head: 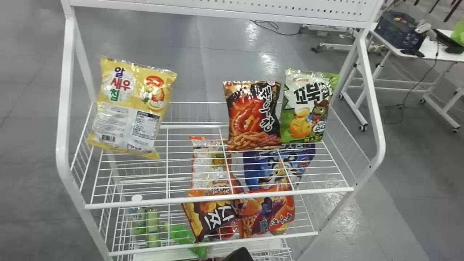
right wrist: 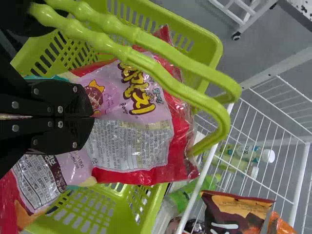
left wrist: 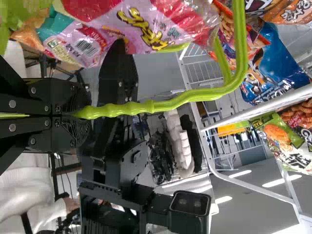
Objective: Hold basket handle with left hand then pick Jagalchi snack with right hand and place into basket
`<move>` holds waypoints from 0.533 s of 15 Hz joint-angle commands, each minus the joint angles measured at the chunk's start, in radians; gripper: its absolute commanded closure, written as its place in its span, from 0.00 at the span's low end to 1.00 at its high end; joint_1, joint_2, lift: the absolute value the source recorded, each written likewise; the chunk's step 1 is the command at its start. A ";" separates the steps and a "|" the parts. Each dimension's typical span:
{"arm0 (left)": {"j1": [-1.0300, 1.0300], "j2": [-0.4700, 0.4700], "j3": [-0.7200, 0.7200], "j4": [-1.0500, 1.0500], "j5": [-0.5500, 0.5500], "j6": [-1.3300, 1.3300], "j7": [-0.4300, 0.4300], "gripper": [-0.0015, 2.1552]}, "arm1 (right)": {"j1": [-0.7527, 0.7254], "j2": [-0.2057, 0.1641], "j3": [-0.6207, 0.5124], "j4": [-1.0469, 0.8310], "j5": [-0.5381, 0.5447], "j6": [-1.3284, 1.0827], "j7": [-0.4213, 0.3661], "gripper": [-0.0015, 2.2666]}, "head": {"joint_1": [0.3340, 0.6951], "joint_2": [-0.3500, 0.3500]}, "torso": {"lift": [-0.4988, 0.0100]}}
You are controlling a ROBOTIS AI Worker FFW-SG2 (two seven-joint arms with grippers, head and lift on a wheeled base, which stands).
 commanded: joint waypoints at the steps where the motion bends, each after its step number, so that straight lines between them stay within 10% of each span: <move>1: -0.006 0.000 0.000 0.000 -0.001 0.000 0.002 0.71 | -0.019 0.005 0.017 0.042 0.010 -0.018 0.022 0.79 | 1.00 0.28 | 0.96; 8: -0.027 0.002 0.000 0.014 -0.002 0.003 0.005 0.71 | -0.077 0.031 0.038 0.183 0.002 -0.018 0.077 0.79 | 1.00 0.34 | 0.96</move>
